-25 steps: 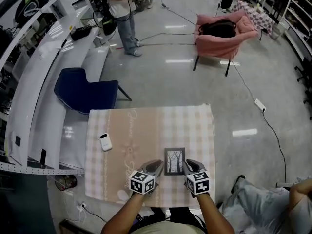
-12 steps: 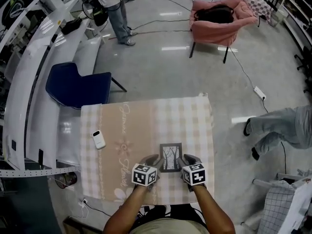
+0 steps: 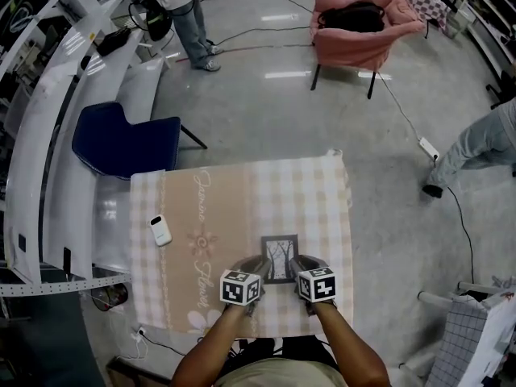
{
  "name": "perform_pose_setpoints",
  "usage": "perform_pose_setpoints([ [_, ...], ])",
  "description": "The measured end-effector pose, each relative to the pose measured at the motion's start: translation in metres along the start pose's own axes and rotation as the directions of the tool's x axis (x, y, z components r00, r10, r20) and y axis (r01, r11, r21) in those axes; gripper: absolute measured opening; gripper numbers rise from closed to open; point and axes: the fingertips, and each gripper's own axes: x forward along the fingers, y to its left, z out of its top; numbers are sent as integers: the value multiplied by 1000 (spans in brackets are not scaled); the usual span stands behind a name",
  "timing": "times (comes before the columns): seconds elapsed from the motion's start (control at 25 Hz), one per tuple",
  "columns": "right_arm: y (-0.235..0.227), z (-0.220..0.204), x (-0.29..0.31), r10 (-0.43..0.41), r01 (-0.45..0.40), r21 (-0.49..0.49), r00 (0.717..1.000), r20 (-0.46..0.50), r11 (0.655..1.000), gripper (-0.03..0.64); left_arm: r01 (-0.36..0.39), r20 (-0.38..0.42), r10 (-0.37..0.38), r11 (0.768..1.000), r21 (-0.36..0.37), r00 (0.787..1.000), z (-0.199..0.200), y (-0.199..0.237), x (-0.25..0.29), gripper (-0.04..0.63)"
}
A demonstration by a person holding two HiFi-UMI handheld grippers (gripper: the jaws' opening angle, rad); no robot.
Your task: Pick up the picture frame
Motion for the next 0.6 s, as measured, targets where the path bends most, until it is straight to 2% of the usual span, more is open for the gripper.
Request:
perform_pose_setpoints([
  [0.24,1,1,-2,-11,11,12,1000,-2,1000,84,8,17,-7,999,-39,1000,0,-1,-2,84],
  [0.6,9,-1,-14,-33,33,-3,999,31,999,83,8,48,-7,1000,-21,999,1,-9,-16,81],
])
